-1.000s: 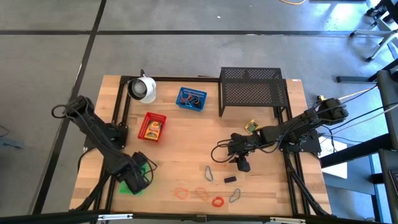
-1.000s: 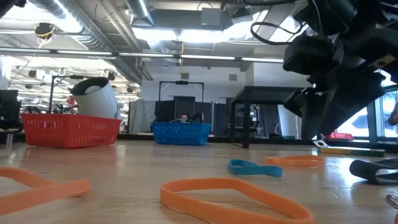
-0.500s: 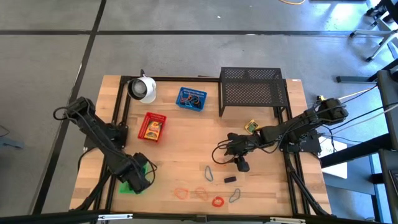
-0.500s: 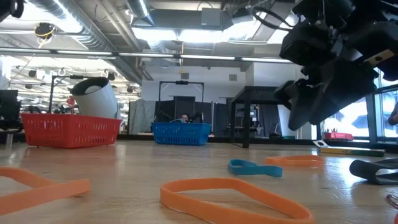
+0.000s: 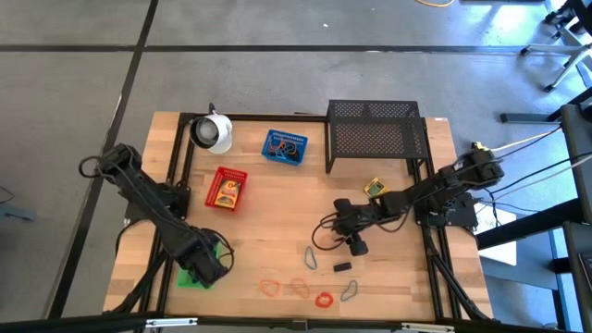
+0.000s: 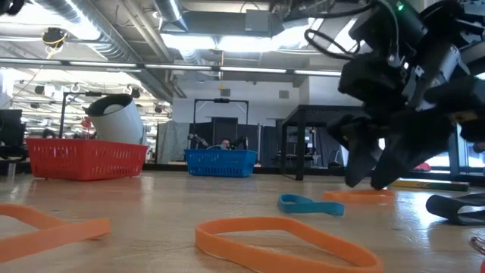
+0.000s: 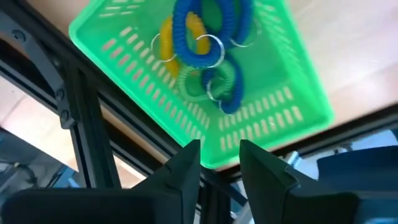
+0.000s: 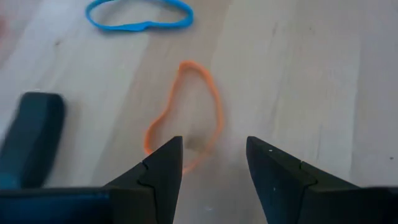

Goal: Pick & Place Office Desk Supplies
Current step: Put the orange rubber band into the blue bin

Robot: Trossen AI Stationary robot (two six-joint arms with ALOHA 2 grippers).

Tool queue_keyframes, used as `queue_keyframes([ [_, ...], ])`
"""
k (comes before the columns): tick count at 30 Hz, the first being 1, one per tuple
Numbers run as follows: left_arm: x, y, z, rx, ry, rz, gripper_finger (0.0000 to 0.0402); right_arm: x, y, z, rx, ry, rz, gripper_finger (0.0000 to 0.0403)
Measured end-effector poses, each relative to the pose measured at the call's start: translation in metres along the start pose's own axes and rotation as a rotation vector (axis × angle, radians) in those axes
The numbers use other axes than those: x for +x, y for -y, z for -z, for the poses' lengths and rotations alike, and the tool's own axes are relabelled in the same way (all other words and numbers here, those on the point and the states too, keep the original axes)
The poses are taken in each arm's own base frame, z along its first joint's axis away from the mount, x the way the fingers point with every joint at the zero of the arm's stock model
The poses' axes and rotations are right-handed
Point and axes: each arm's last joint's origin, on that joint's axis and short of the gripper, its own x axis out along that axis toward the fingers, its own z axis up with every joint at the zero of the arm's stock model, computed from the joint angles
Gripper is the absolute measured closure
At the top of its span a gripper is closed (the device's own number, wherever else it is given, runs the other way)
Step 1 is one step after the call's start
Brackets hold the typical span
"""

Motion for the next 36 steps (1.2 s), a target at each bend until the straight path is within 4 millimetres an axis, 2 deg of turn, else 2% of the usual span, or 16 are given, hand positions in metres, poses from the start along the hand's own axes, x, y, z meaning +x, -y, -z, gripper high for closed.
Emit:
queue_keyframes([
  [4, -0.016, 0.004, 0.005, 0.013, 0.033, 0.029, 0.0315, 0.006, 0.001, 0.003, 0.033, -0.014, 0.009, 0.0224],
  [8, -0.035, 0.01, 0.009, 0.013, 0.128, 0.096, 0.0328, 0.01, 0.0, 0.004, 0.027, -0.015, 0.03, 0.0245],
  [16, -0.086, 0.024, 0.005, -0.005, 0.493, 0.322, 0.0343, 0.011, -0.005, 0.004, -0.022, -0.021, 0.048, 0.0337],
  [21, -0.113, 0.026, 0.001, 0.045, 0.744, 0.389, 0.0345, 0.011, -0.01, 0.005, -0.033, -0.025, 0.049, 0.0394],
  [26, -0.13, 0.026, -0.006, 0.087, 0.939, 0.381, 0.0345, 0.011, -0.011, 0.005, 0.003, -0.022, 0.048, 0.0395],
  [30, -0.136, 0.025, -0.013, 0.091, 1.002, 0.36, 0.0345, 0.006, -0.007, 0.0, 0.059, -0.018, 0.053, 0.0399],
  [36, -0.14, 0.025, -0.026, 0.141, 1.021, 0.295, 0.0341, -0.012, 0.005, -0.038, 0.025, 0.115, 0.154, 0.04],
])
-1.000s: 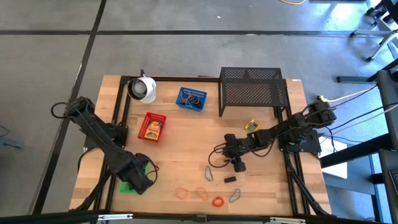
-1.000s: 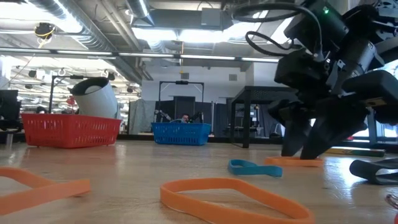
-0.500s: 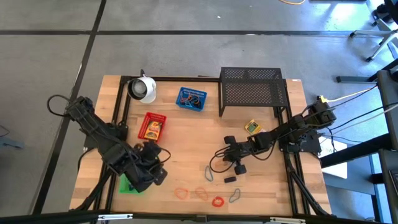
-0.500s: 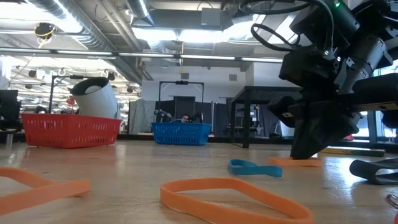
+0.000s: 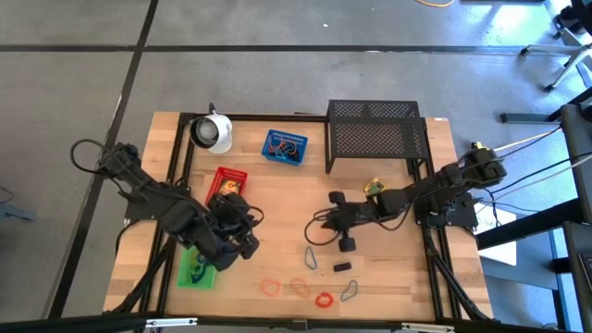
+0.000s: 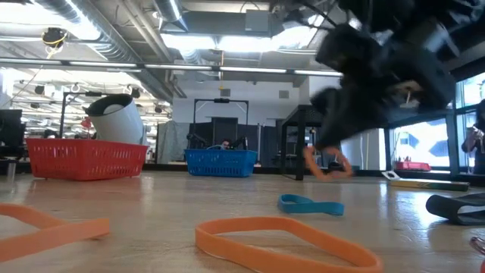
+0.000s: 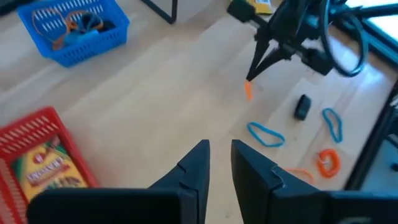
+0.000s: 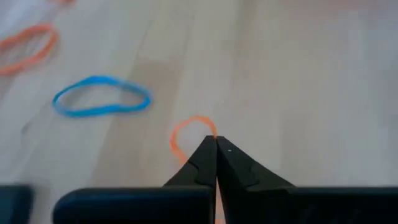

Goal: Pick & Place Office Desk Supplies
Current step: Put the orange rubber band into the blue bin

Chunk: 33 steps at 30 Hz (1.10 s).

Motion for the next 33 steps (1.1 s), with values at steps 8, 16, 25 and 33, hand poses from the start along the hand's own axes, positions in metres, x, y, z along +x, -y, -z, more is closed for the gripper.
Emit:
queue_keyframes([
  [8, 0.013, -0.006, -0.015, 0.141, -0.035, -0.034, 0.0273, -0.016, 0.026, -0.066, -0.121, 0.129, 0.1, 0.04],
  [16, 0.031, -0.01, -0.027, 0.237, -0.051, -0.087, 0.0201, -0.048, 0.048, -0.135, -0.181, 0.318, 0.234, 0.04],
  [25, 0.042, -0.007, -0.039, 0.29, 0.005, -0.082, 0.0197, -0.074, 0.051, -0.173, -0.34, 0.413, 0.298, 0.0401],
  [33, 0.043, 0.004, -0.049, 0.331, 0.139, -0.033, 0.0198, -0.076, 0.051, -0.175, -0.485, 0.4, 0.331, 0.0401],
])
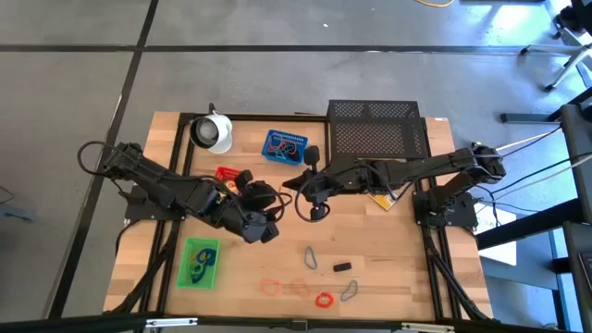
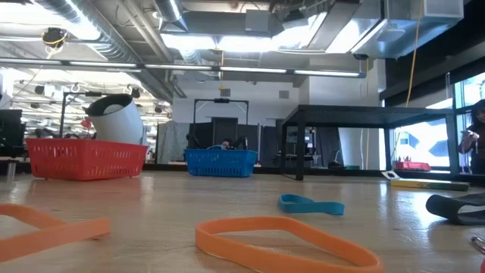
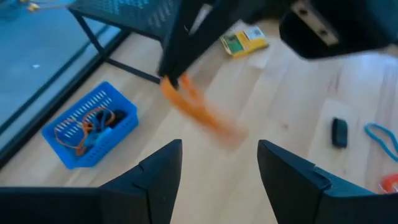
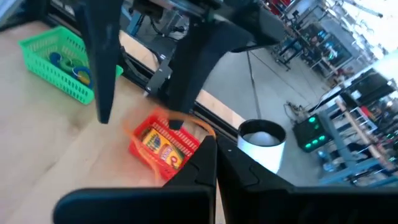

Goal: Pick & Place Office Desk Supplies
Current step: Put the orange rubber band into the blue bin

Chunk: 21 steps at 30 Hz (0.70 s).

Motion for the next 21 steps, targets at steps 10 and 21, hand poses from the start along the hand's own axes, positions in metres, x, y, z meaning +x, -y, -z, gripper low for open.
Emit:
queue_keyframes([
  [10, 0.011, -0.01, -0.01, -0.026, 0.034, -0.053, 0.0199, 0.0, 0.0, 0.0, -0.036, 0.004, -0.001, 0.0401],
  [21, 0.023, -0.018, -0.024, -0.12, 0.03, 0.01, 0.0302, 0.0, 0.0, 0.0, -0.065, 0.003, 0.0, 0.04],
])
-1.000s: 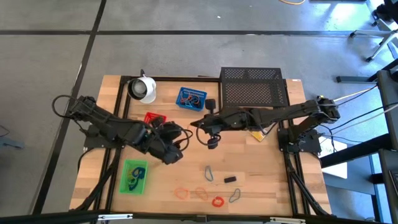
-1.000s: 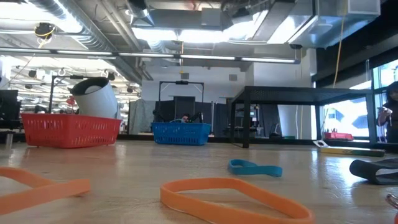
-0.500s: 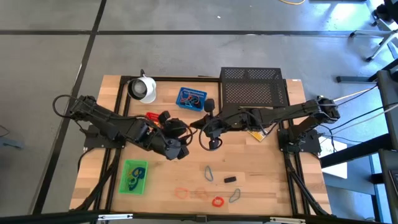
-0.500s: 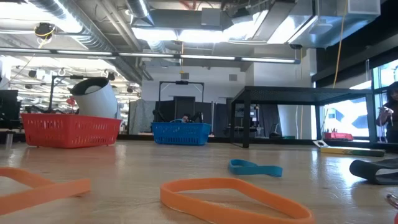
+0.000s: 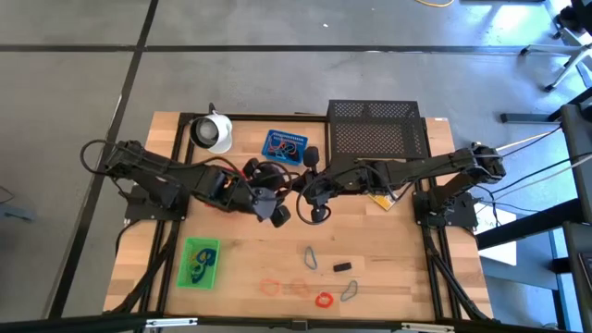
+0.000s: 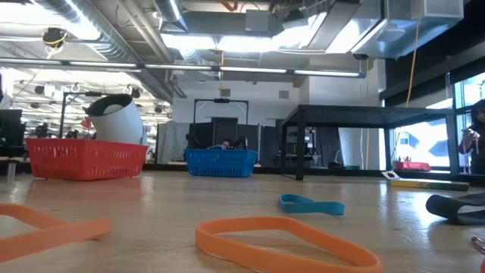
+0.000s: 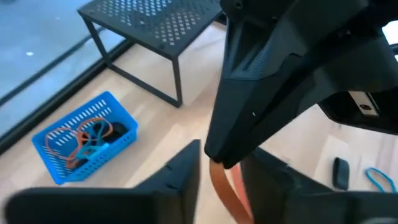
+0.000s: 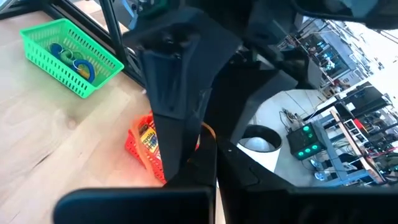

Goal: Pick & Place Office Desk Supplies
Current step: Put the orange rubber band into the blue bin

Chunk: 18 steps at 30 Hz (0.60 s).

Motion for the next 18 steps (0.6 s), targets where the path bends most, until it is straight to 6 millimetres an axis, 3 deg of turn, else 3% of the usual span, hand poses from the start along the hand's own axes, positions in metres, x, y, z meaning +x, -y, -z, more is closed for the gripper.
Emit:
queue_keyframes([
  [5, 0.001, -0.001, 0.0, 0.0, -0.031, 0.026, 0.0388, 0.0, 0.0, 0.0, 0.006, -0.002, -0.001, 0.0392],
  [8, 0.001, -0.001, 0.0, 0.0, -0.028, 0.022, 0.0396, 0.0, 0.0, 0.0, 0.058, 0.001, 0.0, 0.0392],
  [12, 0.001, -0.001, 0.0, -0.001, -0.026, 0.019, 0.04, 0.001, 0.004, 0.003, 0.256, 0.012, -0.019, 0.0381],
  [18, 0.002, -0.002, 0.0, -0.006, -0.027, 0.019, 0.04, 0.001, 0.011, 0.008, 0.48, 0.054, -0.111, 0.032],
])
